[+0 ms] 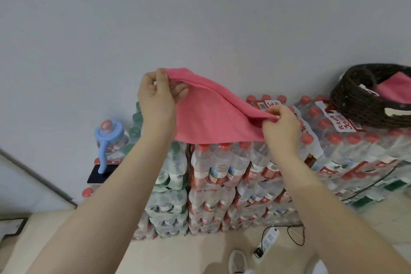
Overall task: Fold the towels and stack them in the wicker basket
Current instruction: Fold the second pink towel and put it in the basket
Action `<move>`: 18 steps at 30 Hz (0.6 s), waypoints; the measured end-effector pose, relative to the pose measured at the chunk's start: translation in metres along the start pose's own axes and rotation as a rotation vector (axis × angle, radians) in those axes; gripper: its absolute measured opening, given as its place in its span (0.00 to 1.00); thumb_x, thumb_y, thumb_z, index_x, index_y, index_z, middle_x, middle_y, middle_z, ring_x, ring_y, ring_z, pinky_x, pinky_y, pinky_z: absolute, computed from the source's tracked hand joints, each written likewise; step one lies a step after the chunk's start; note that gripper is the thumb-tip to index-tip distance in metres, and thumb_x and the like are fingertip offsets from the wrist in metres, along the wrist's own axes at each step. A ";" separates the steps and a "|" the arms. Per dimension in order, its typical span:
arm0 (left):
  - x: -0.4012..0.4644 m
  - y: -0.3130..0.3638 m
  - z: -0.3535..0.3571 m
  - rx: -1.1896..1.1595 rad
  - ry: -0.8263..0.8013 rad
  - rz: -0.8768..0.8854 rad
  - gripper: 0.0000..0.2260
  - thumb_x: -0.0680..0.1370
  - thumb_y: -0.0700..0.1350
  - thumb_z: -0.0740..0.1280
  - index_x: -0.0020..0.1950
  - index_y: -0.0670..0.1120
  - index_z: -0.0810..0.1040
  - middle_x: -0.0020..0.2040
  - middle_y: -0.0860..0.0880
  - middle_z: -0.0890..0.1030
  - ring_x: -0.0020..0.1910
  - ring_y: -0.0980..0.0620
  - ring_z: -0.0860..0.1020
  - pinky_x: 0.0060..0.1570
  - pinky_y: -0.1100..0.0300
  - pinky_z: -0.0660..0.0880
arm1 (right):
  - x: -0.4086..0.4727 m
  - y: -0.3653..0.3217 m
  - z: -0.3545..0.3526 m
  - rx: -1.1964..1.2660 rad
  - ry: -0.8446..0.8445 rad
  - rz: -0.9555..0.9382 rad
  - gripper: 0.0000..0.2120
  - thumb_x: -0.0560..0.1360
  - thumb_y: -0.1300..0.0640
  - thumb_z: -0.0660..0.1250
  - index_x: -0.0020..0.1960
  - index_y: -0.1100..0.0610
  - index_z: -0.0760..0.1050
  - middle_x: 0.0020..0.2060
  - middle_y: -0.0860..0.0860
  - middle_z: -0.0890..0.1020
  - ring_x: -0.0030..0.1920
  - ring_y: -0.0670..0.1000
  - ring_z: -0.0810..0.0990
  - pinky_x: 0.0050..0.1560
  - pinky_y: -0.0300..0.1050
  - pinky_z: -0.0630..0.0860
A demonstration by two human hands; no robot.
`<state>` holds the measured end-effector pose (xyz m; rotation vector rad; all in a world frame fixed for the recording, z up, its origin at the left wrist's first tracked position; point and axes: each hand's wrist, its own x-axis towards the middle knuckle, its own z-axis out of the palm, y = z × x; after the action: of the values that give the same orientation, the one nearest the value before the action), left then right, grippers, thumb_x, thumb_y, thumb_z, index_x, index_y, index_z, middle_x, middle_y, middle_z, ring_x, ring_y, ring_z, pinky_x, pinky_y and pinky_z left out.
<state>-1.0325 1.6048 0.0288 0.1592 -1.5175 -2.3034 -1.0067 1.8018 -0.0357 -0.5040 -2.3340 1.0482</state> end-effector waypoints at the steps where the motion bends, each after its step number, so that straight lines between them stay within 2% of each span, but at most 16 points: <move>1: -0.004 0.002 0.004 -0.012 -0.025 -0.005 0.10 0.81 0.44 0.56 0.42 0.45 0.70 0.29 0.52 0.79 0.28 0.58 0.80 0.33 0.65 0.78 | 0.001 -0.005 -0.003 -0.165 0.094 -0.213 0.10 0.68 0.68 0.63 0.47 0.57 0.76 0.40 0.50 0.78 0.41 0.53 0.78 0.40 0.46 0.73; 2: -0.009 0.005 0.008 -0.021 -0.053 -0.004 0.09 0.81 0.43 0.56 0.42 0.45 0.70 0.28 0.53 0.79 0.28 0.58 0.80 0.33 0.66 0.78 | 0.000 -0.010 -0.005 -0.363 0.169 -0.429 0.10 0.65 0.68 0.65 0.44 0.58 0.77 0.37 0.51 0.79 0.37 0.55 0.78 0.39 0.45 0.73; 4: -0.019 0.011 0.015 -0.053 -0.110 0.005 0.09 0.81 0.43 0.56 0.42 0.45 0.69 0.26 0.53 0.80 0.28 0.59 0.80 0.32 0.66 0.77 | -0.001 -0.015 -0.003 -0.643 0.240 -0.705 0.08 0.64 0.64 0.65 0.42 0.57 0.78 0.35 0.52 0.81 0.33 0.55 0.79 0.39 0.44 0.73; 6: -0.029 0.017 0.019 -0.095 -0.172 0.010 0.08 0.82 0.43 0.55 0.43 0.45 0.67 0.26 0.53 0.80 0.28 0.58 0.80 0.33 0.66 0.78 | -0.003 -0.022 0.000 -0.653 0.214 -0.759 0.09 0.63 0.61 0.63 0.42 0.58 0.78 0.35 0.52 0.81 0.33 0.55 0.79 0.39 0.44 0.73; 9: -0.040 0.024 0.023 -0.104 -0.255 0.054 0.09 0.82 0.42 0.54 0.43 0.45 0.67 0.33 0.49 0.80 0.30 0.57 0.80 0.35 0.65 0.78 | -0.014 -0.040 -0.001 -0.541 0.111 -0.663 0.08 0.63 0.66 0.65 0.42 0.60 0.75 0.34 0.56 0.80 0.34 0.59 0.79 0.38 0.46 0.68; 11: -0.043 0.030 0.022 -0.098 -0.275 0.094 0.11 0.82 0.42 0.53 0.41 0.46 0.67 0.36 0.46 0.77 0.31 0.57 0.80 0.36 0.64 0.79 | -0.020 -0.055 -0.005 -0.439 0.016 -0.525 0.06 0.68 0.67 0.61 0.43 0.61 0.73 0.37 0.58 0.80 0.38 0.62 0.79 0.37 0.47 0.63; 13: -0.042 0.035 0.019 -0.088 -0.255 0.131 0.13 0.82 0.42 0.52 0.39 0.46 0.67 0.36 0.46 0.73 0.30 0.58 0.78 0.38 0.64 0.79 | -0.023 -0.064 -0.011 -0.399 -0.100 -0.364 0.06 0.71 0.65 0.57 0.45 0.60 0.72 0.43 0.60 0.80 0.44 0.63 0.78 0.38 0.47 0.64; 15: -0.039 0.041 0.013 -0.061 -0.213 0.173 0.13 0.82 0.42 0.52 0.38 0.46 0.66 0.36 0.48 0.72 0.30 0.58 0.77 0.39 0.64 0.79 | -0.022 -0.067 -0.019 -0.399 -0.210 -0.267 0.08 0.70 0.66 0.57 0.45 0.59 0.73 0.45 0.60 0.80 0.48 0.62 0.78 0.38 0.46 0.66; 18: -0.029 0.046 -0.003 0.008 -0.100 0.216 0.12 0.82 0.44 0.52 0.39 0.48 0.66 0.34 0.50 0.73 0.29 0.59 0.77 0.34 0.65 0.78 | -0.014 -0.056 -0.036 -0.558 -0.269 -0.199 0.13 0.70 0.66 0.58 0.50 0.58 0.77 0.47 0.58 0.80 0.50 0.60 0.78 0.40 0.45 0.67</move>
<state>-0.9936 1.5970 0.0663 -0.1148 -1.5115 -2.1626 -0.9803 1.7795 0.0236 -0.3307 -2.8517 0.3783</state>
